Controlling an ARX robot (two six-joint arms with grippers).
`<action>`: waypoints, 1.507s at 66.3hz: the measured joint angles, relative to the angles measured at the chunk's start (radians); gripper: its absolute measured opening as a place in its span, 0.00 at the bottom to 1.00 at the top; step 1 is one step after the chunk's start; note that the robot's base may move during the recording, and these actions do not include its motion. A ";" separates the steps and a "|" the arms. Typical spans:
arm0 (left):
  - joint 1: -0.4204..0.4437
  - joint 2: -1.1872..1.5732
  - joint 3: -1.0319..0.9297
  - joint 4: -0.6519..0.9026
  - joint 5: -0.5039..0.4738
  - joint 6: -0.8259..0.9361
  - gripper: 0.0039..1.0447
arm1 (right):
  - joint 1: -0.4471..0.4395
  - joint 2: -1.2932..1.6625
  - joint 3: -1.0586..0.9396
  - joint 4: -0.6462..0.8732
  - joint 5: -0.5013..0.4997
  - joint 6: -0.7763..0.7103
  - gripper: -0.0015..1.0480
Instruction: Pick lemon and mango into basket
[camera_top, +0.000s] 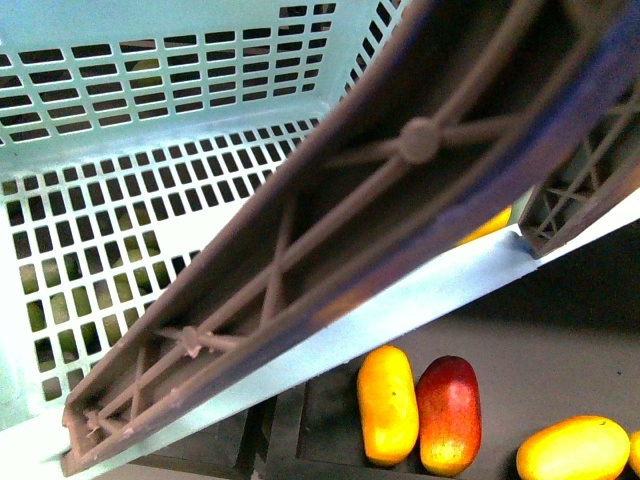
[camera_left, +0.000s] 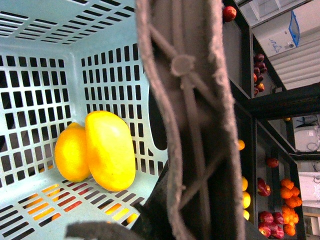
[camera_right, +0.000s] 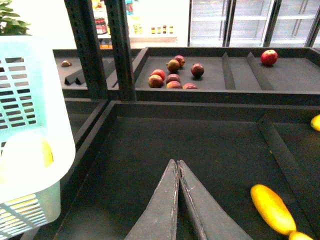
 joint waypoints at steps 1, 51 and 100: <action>0.000 0.000 0.000 0.000 0.000 0.000 0.04 | 0.000 0.000 0.000 0.000 0.000 0.000 0.02; 0.000 0.000 0.000 0.000 -0.001 0.001 0.04 | 0.000 -0.001 0.000 0.000 0.000 0.000 0.93; -0.005 0.000 0.000 0.000 0.004 -0.003 0.04 | 0.000 -0.003 0.000 -0.002 0.003 -0.001 0.92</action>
